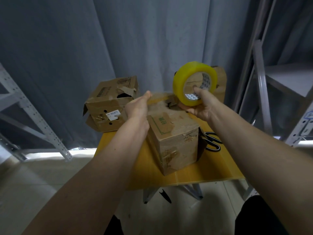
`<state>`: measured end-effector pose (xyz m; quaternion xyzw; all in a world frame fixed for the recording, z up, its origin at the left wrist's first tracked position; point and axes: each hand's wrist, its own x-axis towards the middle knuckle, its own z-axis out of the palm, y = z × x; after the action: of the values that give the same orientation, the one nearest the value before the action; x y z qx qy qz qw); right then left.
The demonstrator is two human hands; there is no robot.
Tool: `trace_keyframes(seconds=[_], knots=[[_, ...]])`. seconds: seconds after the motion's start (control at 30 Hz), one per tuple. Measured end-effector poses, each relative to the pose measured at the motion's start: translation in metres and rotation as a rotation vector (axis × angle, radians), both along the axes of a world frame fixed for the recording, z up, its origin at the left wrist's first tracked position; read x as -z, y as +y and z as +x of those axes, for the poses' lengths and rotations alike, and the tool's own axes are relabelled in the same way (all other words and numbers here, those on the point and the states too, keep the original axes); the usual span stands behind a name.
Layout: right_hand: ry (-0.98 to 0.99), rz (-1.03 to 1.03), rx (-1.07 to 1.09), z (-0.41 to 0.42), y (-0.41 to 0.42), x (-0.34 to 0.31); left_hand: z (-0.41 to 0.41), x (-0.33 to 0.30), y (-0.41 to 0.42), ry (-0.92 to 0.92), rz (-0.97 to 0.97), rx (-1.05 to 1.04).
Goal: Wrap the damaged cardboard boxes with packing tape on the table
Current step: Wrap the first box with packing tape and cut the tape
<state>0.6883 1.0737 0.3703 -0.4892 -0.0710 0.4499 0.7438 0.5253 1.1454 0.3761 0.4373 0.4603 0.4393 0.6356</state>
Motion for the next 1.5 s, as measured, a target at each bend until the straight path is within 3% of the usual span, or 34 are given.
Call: trace_keyframes(seconds=[0.17,0.37,0.7,0.87,1.0,1.1,1.2,1.4,1.5], knots=[[0.003,-0.012,-0.047,0.005,0.012,-0.005,0.003,0.0,0.017,0.153,0.143,0.021],[-0.027,-0.047,-0.115,0.005,0.029,-0.013,0.009,0.008,0.038,0.382,0.382,0.185],[-0.063,0.017,-0.031,-0.005,0.041,-0.004,0.002,0.022,0.048,0.687,0.49,0.294],[-0.238,-0.022,0.025,-0.018,0.049,0.005,-0.029,0.022,0.039,0.859,0.547,0.263],[-0.398,0.014,-0.043,-0.036,0.057,0.001,-0.054,0.015,0.036,0.793,0.46,0.244],[-0.477,0.004,-0.004,-0.045,0.056,-0.006,-0.063,0.011,0.037,0.541,0.361,0.11],[-0.428,-0.02,0.061,-0.045,0.045,-0.013,-0.058,0.012,0.033,0.35,0.265,0.102],[-0.119,0.0,0.167,-0.03,0.013,-0.012,-0.031,0.009,0.026,0.356,0.402,0.3],[-0.137,-0.038,0.237,-0.026,0.004,-0.011,-0.027,0.012,0.026,0.46,0.464,0.464]])
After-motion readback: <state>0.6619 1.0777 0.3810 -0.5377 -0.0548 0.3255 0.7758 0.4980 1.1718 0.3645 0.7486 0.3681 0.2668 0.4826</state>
